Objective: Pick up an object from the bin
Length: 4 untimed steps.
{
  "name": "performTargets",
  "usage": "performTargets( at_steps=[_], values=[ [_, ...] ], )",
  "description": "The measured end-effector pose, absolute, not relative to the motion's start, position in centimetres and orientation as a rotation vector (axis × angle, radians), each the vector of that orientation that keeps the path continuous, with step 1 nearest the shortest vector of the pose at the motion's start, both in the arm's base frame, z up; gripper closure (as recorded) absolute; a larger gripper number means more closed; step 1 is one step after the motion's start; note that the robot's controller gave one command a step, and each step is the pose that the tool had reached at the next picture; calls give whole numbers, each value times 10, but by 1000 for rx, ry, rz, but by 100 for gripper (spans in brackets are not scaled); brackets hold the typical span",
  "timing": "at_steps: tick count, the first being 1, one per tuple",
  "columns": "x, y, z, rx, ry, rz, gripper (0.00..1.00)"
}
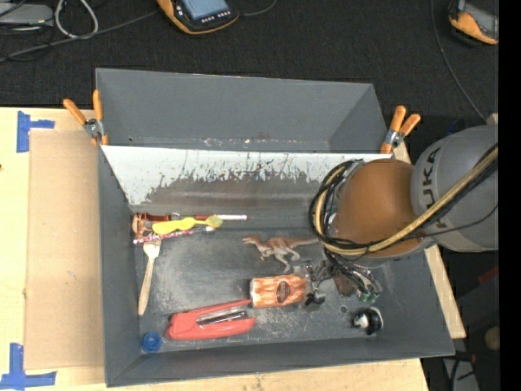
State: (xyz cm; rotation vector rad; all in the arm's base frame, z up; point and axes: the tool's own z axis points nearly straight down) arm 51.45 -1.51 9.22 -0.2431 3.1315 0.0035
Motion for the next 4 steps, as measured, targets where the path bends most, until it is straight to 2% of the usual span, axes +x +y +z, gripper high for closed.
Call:
performTargets(
  at_steps=[1,2,3,4],
  values=[
    [516,-26,169,-223,3136,6,100],
    [547,0,134,-585,3081,6,100],
    [544,4,135,-890,3031,16,100],
    [552,26,193,-1050,2969,17,100]
  ],
)
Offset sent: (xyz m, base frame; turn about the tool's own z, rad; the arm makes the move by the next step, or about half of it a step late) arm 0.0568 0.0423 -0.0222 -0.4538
